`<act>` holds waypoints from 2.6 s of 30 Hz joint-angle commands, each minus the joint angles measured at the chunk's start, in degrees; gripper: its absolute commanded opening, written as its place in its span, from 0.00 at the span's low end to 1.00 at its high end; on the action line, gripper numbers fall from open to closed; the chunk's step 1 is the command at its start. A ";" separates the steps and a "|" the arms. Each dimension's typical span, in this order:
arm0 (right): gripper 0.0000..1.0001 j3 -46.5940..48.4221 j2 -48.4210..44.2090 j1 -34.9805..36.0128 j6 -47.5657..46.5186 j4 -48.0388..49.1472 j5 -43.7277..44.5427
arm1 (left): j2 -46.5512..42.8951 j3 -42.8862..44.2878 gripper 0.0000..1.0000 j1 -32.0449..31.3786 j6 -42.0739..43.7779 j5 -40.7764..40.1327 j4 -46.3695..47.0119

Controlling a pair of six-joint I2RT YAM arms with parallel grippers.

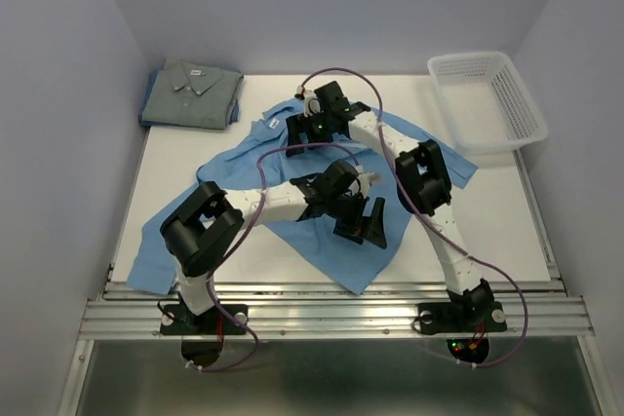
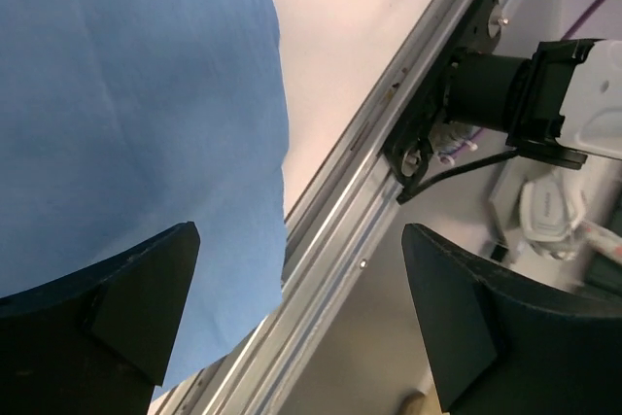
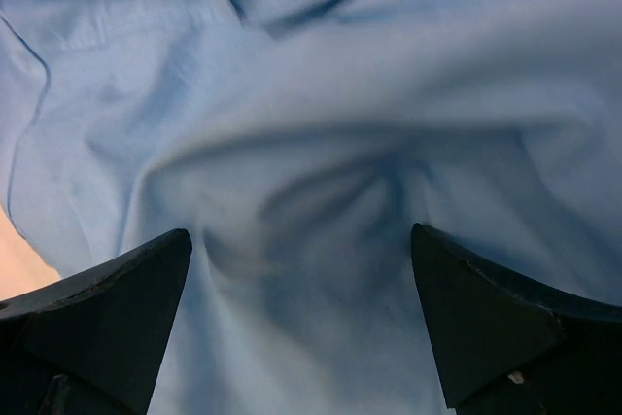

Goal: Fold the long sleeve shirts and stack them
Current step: Fold the shirt

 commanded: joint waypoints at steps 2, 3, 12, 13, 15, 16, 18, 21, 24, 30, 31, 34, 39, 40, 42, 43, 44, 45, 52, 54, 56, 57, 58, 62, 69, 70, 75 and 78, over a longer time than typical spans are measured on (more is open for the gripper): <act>1.00 -6.45 -14.45 -5.77 3.25 -3.00 8.08 | -8.97 7.89 0.99 0.32 10.18 -10.62 -11.86; 1.00 -7.59 -16.21 -7.78 4.30 -2.13 7.55 | -10.63 8.33 0.99 0.41 10.72 -12.84 -13.27; 1.00 -32.94 -38.53 -11.57 9.75 3.51 21.16 | -28.66 3.59 0.99 13.48 8.80 -30.78 -21.80; 1.00 -36.22 -40.46 -11.58 10.46 3.86 22.30 | -29.28 2.98 0.99 15.68 8.44 -32.01 -22.15; 1.00 -46.72 -46.35 -11.58 12.91 5.43 25.72 | -30.33 2.27 0.99 21.92 7.57 -36.32 -21.90; 1.00 -50.54 -48.29 -11.58 13.10 6.66 25.39 | -30.34 2.10 0.99 23.86 6.43 -37.03 -20.76; 1.00 -57.40 -53.02 -11.58 14.41 8.51 22.77 | -29.64 1.83 0.99 29.31 6.07 -38.71 -18.74; 1.00 -65.42 -54.72 -5.27 14.77 9.23 18.53 | -23.34 3.05 0.99 34.94 6.33 -35.11 -14.61; 1.00 -66.92 -52.88 0.53 16.95 9.38 21.69 | -15.79 7.45 0.99 35.92 8.35 -32.47 -13.64; 1.00 -69.73 -49.10 0.55 19.78 10.82 25.80 | -2.59 15.27 0.99 35.92 10.90 -28.25 -12.66; 1.00 -70.43 -48.75 0.55 20.04 10.02 26.96 | -1.43 15.89 0.99 36.01 10.99 -28.16 -12.75; 1.00 -74.55 -49.01 -1.28 21.27 8.70 28.29 | 1.64 17.47 0.99 36.01 11.08 -25.09 -10.83; 1.00 -84.92 -53.82 -11.56 23.30 8.26 24.16 | 4.73 19.32 0.99 36.01 10.46 -25.34 -10.73; 1.00 -87.90 -54.97 -13.84 23.30 6.69 24.51 | 5.69 19.49 0.99 35.92 10.29 -25.43 -10.82; 1.00 -90.64 -57.35 -21.54 22.69 5.01 24.25 | 6.74 19.58 0.99 35.92 10.03 -25.26 -10.91; 1.00 -93.00 -59.80 -23.95 21.90 4.22 23.64 | 7.10 19.58 0.99 35.92 9.94 -25.34 -10.82; 1.00 -93.98 -60.95 -26.15 21.63 3.95 23.46 | 7.45 19.85 0.99 35.92 9.76 -25.87 -10.91; 1.00 -94.95 -61.92 -28.43 21.98 3.60 23.98 | 8.41 20.20 0.99 35.92 9.67 -26.22 -11.08; 1.00 -89.61 -62.81 -30.30 22.60 2.90 20.46 | 11.93 26.17 0.99 32.85 16.39 -29.28 -13.54; 1.00 -88.81 -62.11 -30.30 21.81 2.37 21.60 | 11.94 28.81 0.99 28.73 22.82 -40.32 -16.52; 1.00 -88.72 -61.93 -30.30 21.54 2.45 21.78 | 11.24 28.99 0.99 25.48 31.06 -47.11 -16.53; 1.00 -88.63 -61.84 -30.30 21.11 2.54 21.70 | 10.54 28.73 0.99 25.02 33.81 -46.79 -15.49; 1.00 -88.46 -61.75 -30.30 21.01 2.45 21.70 | 10.36 29.16 0.99 24.85 38.37 -46.88 -15.30; 1.00 -88.19 -62.02 -30.30 20.84 2.54 21.96 | 13.34 34.94 0.99 25.02 41.48 -52.58 -20.11; 1.00 -88.37 -62.81 -30.30 20.92 2.54 23.19 | 17.82 38.30 0.99 24.85 50.44 -47.58 -23.47; 1.00 -88.28 -62.72 -30.30 20.92 2.45 23.36 | 18.17 38.48 0.99 24.93 50.89 -47.41 -23.91; 1.00 -88.19 -62.11 -30.30 20.84 2.63 23.89 | 18.88 37.25 0.99 24.93 52.91 -47.93 -23.57; 1.00 -88.19 -61.93 -30.30 20.75 2.54 24.33 | 20.98 39.53 0.99 25.02 52.65 -47.58 -23.04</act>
